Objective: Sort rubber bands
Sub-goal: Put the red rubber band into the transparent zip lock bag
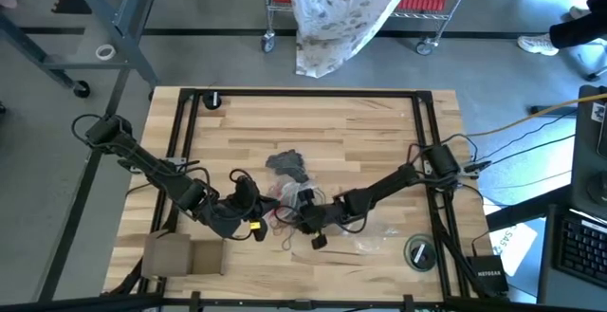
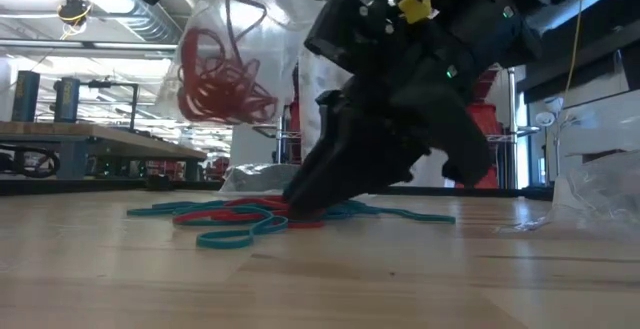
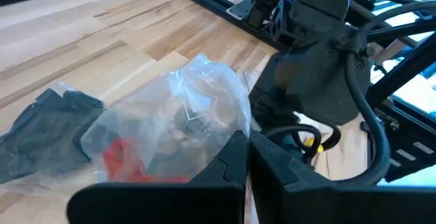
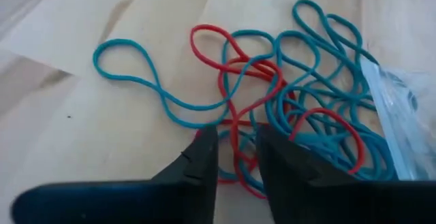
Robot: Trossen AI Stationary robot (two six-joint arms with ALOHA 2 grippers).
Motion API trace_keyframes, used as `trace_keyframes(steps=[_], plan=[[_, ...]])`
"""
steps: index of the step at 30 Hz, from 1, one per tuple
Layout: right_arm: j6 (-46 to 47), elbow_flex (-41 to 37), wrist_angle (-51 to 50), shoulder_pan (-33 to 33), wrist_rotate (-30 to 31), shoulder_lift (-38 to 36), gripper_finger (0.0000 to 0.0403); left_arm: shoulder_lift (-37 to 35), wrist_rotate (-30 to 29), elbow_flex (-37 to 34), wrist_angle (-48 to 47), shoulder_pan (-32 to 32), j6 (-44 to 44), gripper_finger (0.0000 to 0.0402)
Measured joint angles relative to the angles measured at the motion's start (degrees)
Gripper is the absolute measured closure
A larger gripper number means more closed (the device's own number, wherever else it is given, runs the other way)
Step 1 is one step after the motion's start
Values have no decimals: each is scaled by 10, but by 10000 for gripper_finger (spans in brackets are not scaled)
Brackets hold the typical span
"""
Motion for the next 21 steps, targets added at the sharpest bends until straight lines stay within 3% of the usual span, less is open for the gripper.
trace_keyframes(steps=[10,15,21], plan=[[-3,0,-10,-10,6,1,397,0,0,0,2,0,-2,401],[-3,0,-17,2,17,-20,401,0,0,0,3,0,-3,401],[-3,0,-60,40,58,-107,402,0,0,0,2,0,-1,401]])
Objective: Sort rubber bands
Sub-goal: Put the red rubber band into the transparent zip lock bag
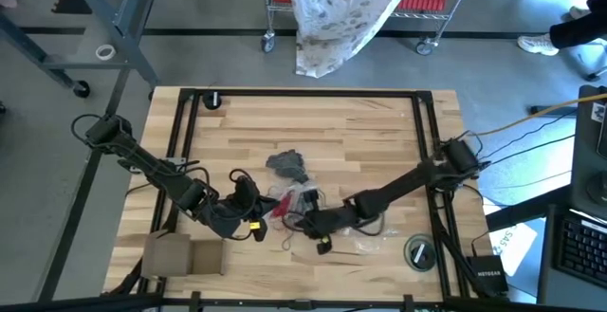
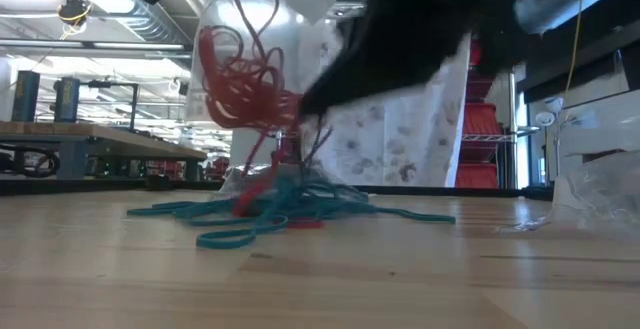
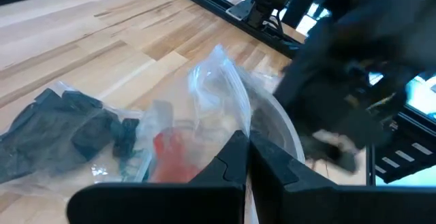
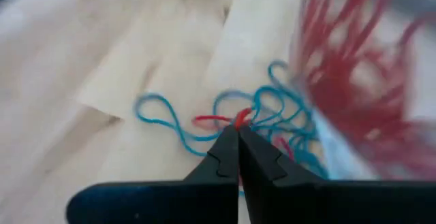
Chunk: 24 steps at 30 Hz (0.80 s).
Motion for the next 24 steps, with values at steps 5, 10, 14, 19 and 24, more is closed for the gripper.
trace_keyframes(steps=[5,10,14,19,24], plan=[[18,0,-56,15,23,-71,402,0,0,0,-3,0,1,401],[79,0,-122,14,17,-130,402,0,0,0,-3,0,0,401],[121,8,-206,18,4,-181,402,0,0,0,-3,0,0,401],[128,59,-239,31,6,-240,402,0,0,0,-2,-1,0,401],[84,130,-238,33,6,-251,402,13,2,0,1,-1,-10,401]])
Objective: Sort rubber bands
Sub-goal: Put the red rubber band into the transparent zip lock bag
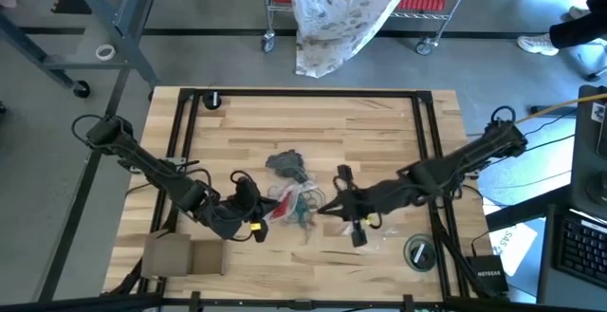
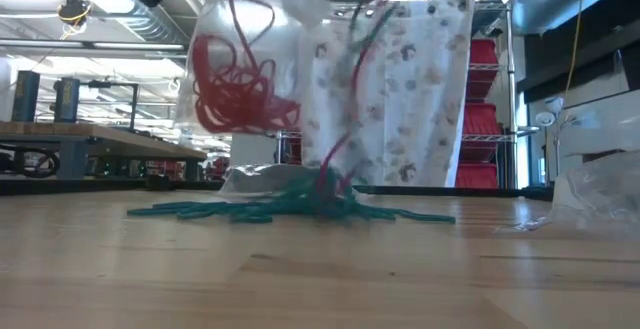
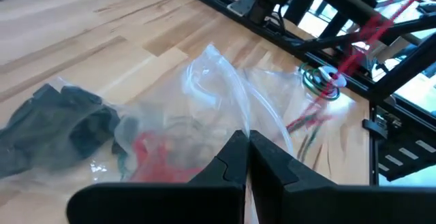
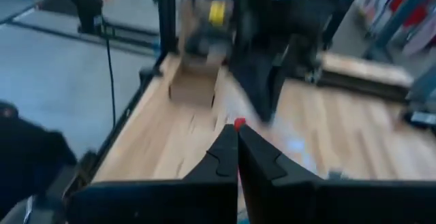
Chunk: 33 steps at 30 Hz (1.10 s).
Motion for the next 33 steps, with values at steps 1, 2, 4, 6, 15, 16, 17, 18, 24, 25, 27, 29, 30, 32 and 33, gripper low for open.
trace_keyframes(steps=[1,2,4,6,15,16,17,18,24,25,27,29,30,32,33], plan=[[-9,14,0,0,0,0,402,4,1,0,2,0,-4,401],[-16,26,1,0,0,0,402,9,2,0,2,0,-8,401],[-32,47,1,-1,0,2,402,18,3,0,2,0,-18,401],[-55,61,1,-1,5,4,402,24,4,0,4,0,-22,401],[-21,70,-111,-14,16,9,402,28,5,0,22,-9,-21,401],[-13,70,-134,-13,16,9,402,28,5,0,25,-9,-19,401],[-9,68,-156,-13,16,9,402,28,5,0,26,-9,-14,401],[-2,63,-170,-12,15,9,402,29,5,0,28,-9,-7,401],[80,6,-207,-12,17,12,402,29,5,0,30,-11,-2,401],[100,-4,-210,-12,16,12,402,29,5,0,30,-12,-2,401],[135,-25,-230,-11,5,12,402,29,5,0,29,-12,-2,401],[169,-45,-250,-11,-11,12,402,29,5,0,27,-14,-2,401],[189,-57,-258,-11,-19,12,402,29,5,0,27,-15,-2,401],[228,-79,-277,-11,-28,12,402,29,5,0,27,-16,-2,401],[254,-90,-285,-11,-31,12,402,29,5,0,27,-16,-2,401]])
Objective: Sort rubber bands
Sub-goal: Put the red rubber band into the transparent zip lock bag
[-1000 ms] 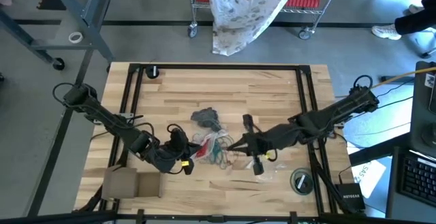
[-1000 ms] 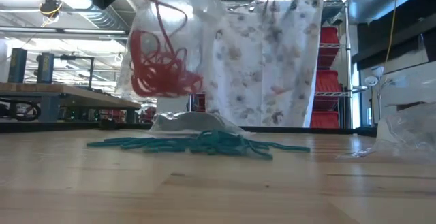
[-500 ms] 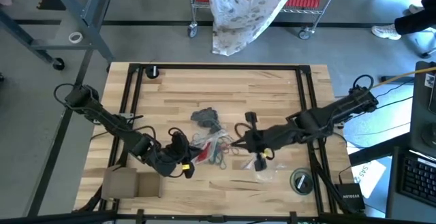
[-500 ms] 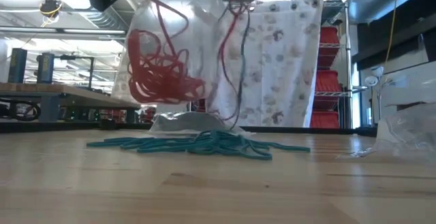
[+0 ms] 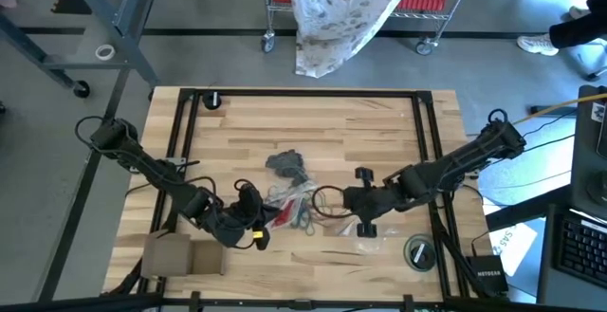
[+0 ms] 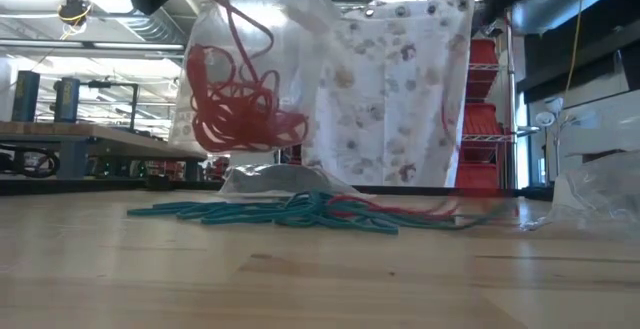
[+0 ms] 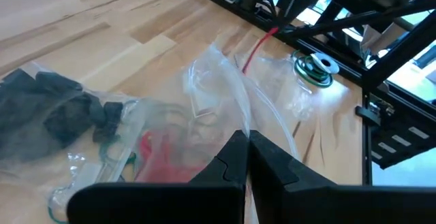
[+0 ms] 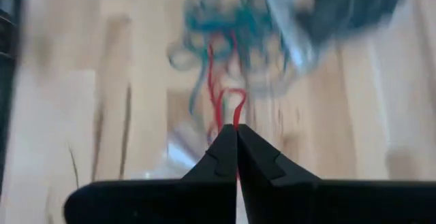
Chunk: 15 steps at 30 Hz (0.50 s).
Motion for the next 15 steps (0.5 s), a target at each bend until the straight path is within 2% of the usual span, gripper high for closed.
trace_keyframes(steps=[4,8,11,15], plan=[[123,-45,-6,-1,-3,0,402,0,0,0,1,0,0,401],[166,-84,-13,-5,-6,0,389,0,0,0,4,4,0,401],[183,-91,-50,-5,-6,0,351,0,0,0,4,5,0,401],[180,-86,-77,-4,-3,-6,282,0,0,0,4,5,0,401]])
